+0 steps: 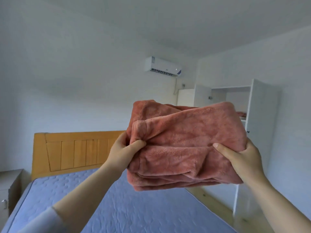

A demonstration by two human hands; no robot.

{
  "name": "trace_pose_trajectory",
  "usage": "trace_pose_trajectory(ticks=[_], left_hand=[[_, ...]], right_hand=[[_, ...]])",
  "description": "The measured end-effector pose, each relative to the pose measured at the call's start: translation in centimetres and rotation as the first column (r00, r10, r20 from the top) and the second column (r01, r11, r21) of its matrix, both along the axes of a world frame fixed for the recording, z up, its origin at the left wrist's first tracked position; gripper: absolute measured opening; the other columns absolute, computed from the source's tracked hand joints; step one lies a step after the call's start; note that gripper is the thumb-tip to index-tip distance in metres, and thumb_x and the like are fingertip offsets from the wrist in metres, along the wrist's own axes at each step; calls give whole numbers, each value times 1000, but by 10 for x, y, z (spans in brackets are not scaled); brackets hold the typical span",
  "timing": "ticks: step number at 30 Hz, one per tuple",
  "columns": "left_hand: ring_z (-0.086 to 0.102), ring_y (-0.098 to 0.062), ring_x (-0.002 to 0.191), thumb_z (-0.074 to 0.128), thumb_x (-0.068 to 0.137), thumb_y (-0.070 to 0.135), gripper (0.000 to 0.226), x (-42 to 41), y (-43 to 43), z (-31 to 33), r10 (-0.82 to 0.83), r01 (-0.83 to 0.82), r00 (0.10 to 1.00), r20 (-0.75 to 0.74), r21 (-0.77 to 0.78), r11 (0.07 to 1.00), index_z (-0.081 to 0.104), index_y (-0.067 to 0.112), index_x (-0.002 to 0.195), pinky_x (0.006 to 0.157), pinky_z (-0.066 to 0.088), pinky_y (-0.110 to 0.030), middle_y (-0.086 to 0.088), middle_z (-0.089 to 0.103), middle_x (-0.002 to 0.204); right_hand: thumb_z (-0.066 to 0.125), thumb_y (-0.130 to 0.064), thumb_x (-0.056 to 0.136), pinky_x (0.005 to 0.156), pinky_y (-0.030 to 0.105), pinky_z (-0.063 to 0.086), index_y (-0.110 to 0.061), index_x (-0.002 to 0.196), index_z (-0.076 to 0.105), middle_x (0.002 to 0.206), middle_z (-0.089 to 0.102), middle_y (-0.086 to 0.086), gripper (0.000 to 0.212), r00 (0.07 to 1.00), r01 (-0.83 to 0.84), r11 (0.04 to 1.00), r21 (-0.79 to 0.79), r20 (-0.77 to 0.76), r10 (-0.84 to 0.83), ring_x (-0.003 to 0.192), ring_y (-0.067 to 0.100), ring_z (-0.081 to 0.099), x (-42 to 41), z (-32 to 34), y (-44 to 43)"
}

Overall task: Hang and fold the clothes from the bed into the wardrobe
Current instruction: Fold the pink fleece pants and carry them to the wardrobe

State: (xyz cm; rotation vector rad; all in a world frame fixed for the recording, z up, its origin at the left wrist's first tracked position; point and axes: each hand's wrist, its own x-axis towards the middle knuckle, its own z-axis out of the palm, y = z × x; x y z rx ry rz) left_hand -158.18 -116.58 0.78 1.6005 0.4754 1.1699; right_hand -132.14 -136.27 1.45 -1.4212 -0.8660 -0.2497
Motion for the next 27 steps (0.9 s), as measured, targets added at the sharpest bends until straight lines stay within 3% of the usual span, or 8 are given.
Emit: trace_pose_trajectory(ticks=[3, 7, 12, 16, 20, 24, 27], left_hand=[[71, -9, 92, 74, 55, 48, 58, 29, -21, 15, -97, 96, 995, 19, 45, 994, 65, 34, 110, 77, 56, -29, 11, 73, 101], [70, -10, 94, 75, 54, 49, 62, 61, -41, 25, -230, 228, 973, 34, 59, 972, 63, 33, 113, 79, 56, -31, 9, 73, 104], [71, -12, 93, 75, 54, 46, 64, 90, -62, 38, -414, 409, 909, 52, 81, 909, 63, 28, 114, 79, 57, -32, 6, 73, 105], [71, -12, 93, 74, 62, 39, 57, 111, -83, 46, -554, 548, 831, 51, 100, 831, 63, 26, 116, 78, 56, -31, 4, 73, 105], [71, -17, 95, 75, 58, 45, 63, 132, -117, 47, -695, 691, 718, 29, 90, 717, 62, 26, 116, 83, 57, -42, 1, 72, 107], [71, -18, 95, 76, 61, 39, 57, 153, -163, 42, -780, 778, 624, 40, 66, 625, 62, 28, 116, 84, 58, -43, 1, 72, 108], [70, -19, 98, 74, 65, 35, 52, 172, -193, 39, -812, 810, 582, 44, 61, 583, 63, 26, 116, 88, 57, -44, 0, 72, 108]], right_hand=[[89, -40, 60, 64, 22, 48, -31, 94, 62, 86, 70, -14, 44, 996, 89, 995, 34, -1, -89, 76, -1, 66, 12, 9, -39], [89, -42, 58, 62, 19, 46, -32, 93, 62, 82, 70, -20, 44, 975, 223, 973, 57, -5, -223, 71, -9, 64, 16, 18, -89], [89, -45, 55, 60, 14, 49, -30, 97, 62, 85, 71, -20, 52, 912, 408, 908, 95, -4, -410, 75, -7, 66, -7, 26, -146], [89, -44, 55, 63, 15, 45, -28, 103, 62, 84, 67, -20, 58, 805, 584, 801, 133, 30, -592, 78, -7, 62, -38, 30, -189], [89, -43, 56, 68, 18, 45, -28, 104, 61, 93, 65, -20, 58, 706, 697, 702, 144, 37, -708, 83, -6, 61, -68, 29, -238], [90, -39, 58, 57, 4, 44, -36, 89, 59, 85, 66, -23, 44, 629, 765, 627, 147, 41, -777, 72, -16, 61, -85, 27, -287], [90, -38, 59, 56, 2, 44, -33, 96, 61, 87, 67, -22, 47, 590, 795, 588, 147, 38, -807, 74, -17, 62, -86, 23, -319]])
